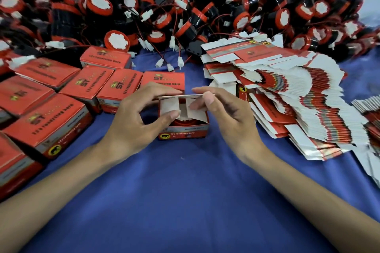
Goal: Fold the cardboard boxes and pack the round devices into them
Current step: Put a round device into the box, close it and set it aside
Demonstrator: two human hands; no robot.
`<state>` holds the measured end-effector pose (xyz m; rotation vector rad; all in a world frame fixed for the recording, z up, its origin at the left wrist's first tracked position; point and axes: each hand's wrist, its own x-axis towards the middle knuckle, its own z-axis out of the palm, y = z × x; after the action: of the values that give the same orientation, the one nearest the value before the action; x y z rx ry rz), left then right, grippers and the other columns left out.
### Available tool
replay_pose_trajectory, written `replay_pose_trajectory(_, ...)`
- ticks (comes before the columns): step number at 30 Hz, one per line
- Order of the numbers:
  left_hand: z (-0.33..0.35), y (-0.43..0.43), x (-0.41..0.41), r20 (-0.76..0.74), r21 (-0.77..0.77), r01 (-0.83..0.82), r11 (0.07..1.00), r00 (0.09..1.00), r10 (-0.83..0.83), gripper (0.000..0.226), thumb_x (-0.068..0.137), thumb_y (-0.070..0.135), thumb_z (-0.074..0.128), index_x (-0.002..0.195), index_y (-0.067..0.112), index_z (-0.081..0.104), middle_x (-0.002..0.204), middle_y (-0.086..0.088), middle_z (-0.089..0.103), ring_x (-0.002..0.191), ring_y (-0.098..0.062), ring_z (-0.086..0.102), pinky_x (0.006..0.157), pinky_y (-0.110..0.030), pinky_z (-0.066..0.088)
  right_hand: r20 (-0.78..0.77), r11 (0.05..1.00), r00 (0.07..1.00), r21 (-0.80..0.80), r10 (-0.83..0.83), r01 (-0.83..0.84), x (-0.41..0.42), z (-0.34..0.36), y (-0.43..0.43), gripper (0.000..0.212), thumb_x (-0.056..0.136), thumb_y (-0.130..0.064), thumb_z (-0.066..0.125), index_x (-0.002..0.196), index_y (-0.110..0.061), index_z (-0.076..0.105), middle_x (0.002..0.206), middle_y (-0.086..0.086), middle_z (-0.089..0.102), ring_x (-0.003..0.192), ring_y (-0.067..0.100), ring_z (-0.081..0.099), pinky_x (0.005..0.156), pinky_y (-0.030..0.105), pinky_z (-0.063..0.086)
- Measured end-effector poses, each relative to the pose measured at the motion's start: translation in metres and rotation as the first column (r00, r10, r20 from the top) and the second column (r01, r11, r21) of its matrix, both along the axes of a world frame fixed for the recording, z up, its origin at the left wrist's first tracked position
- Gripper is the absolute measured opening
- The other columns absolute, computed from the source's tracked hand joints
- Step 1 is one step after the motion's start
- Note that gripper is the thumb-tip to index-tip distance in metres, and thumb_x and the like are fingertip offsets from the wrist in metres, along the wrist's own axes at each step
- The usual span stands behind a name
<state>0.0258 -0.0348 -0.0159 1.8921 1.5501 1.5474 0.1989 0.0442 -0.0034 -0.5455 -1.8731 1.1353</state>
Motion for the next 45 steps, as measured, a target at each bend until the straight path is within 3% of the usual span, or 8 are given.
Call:
replay_pose_trajectory(7,0.006,-0.005,0.001,-0.008,-0.035,0.019,0.999,1.000,-0.019,0.044,0.086,0.058,0.054,0.113,0.023,0.059,0.119,0.007,0.062,0.115,-0.007,0.059,0.094,-0.030,0.050,-0.064,0.958,0.975,-0.187,0.211,-0.220,0.012,0.006,0.005,0.030,0.087,-0.005,0.058,0.113,-0.018,0.064,0.096,-0.013,0.074,0.096,0.002,0.068,0.081,0.012,0.049)
replay_pose_trajectory(11,0.004,-0.003,-0.002,-0.157,0.015,0.003,1.000,0.988,-0.001,0.040,0.088,0.035,0.058,0.123,0.016,0.056,0.123,0.010,0.059,0.119,0.000,0.055,0.100,-0.020,0.044,-0.008,0.971,0.983,-0.156,0.182,-0.181,0.013,0.001,0.007,0.029,0.086,-0.003,0.065,0.109,-0.020,0.068,0.103,-0.007,0.073,0.104,0.009,0.066,0.085,0.019,0.050)
replay_pose_trajectory(14,0.005,-0.002,-0.005,-0.149,0.043,0.007,0.999,0.989,0.000,0.040,0.087,0.029,0.059,0.123,0.012,0.056,0.121,0.009,0.060,0.118,0.001,0.056,0.099,-0.019,0.045,0.047,0.996,0.995,-0.041,0.083,-0.081,0.011,-0.001,0.005,0.031,0.086,-0.003,0.068,0.114,-0.014,0.067,0.105,-0.002,0.072,0.100,0.008,0.066,0.085,0.020,0.050)
replay_pose_trajectory(18,0.001,0.000,-0.009,-0.235,0.113,0.032,0.993,0.972,-0.004,0.041,0.087,0.023,0.061,0.121,0.001,0.056,0.121,-0.003,0.062,0.117,-0.010,0.059,0.100,-0.025,0.047,0.129,0.963,0.980,0.241,-0.154,0.119,0.014,-0.003,0.010,0.043,0.076,-0.028,0.075,0.115,-0.013,0.068,0.079,-0.002,0.051,0.074,0.005,0.050,0.070,0.013,0.040)
replay_pose_trajectory(25,-0.001,0.001,-0.018,-0.383,0.183,0.103,0.978,0.923,-0.026,0.034,0.087,0.018,0.064,0.116,0.001,0.060,0.117,-0.006,0.065,0.114,-0.017,0.062,0.098,-0.034,0.050,0.188,0.917,0.980,0.399,-0.072,-0.009,0.016,-0.008,0.011,0.032,0.082,-0.009,0.068,0.111,0.005,0.066,0.071,0.015,0.054,0.067,0.011,0.049,0.069,0.008,0.037)
replay_pose_trajectory(34,-0.003,0.002,-0.026,-0.503,0.110,0.176,0.978,0.859,-0.098,0.036,0.091,0.023,0.061,0.120,0.002,0.060,0.126,-0.009,0.061,0.129,-0.029,0.051,0.105,-0.045,0.045,0.185,0.771,0.974,0.636,-0.133,-0.016,0.017,-0.011,0.011,0.027,0.082,0.000,0.065,0.108,0.006,0.067,0.067,0.009,0.059,0.060,0.010,0.048,0.066,0.006,0.036)
replay_pose_trajectory(37,-0.005,0.003,-0.019,-0.528,0.056,0.178,0.982,0.841,-0.122,0.042,0.091,0.023,0.060,0.126,0.001,0.055,0.137,-0.012,0.051,0.140,-0.038,0.032,0.115,-0.041,0.032,0.157,0.751,0.979,0.660,-0.128,-0.008,0.015,-0.013,0.010,0.024,0.085,-0.002,0.064,0.108,0.006,0.067,0.065,0.010,0.058,0.056,0.016,0.050,0.060,0.014,0.039)
replay_pose_trajectory(45,-0.002,0.006,-0.014,-0.592,0.114,0.174,0.978,0.802,-0.073,0.035,0.092,0.019,0.056,0.121,-0.001,0.057,0.126,-0.010,0.059,0.125,-0.032,0.053,0.106,-0.040,0.043,0.159,0.549,0.962,0.836,-0.222,-0.011,0.017,-0.017,0.007,0.022,0.090,-0.011,0.063,0.103,0.004,0.072,0.062,0.009,0.056,0.048,0.022,0.049,0.046,0.034,0.046)
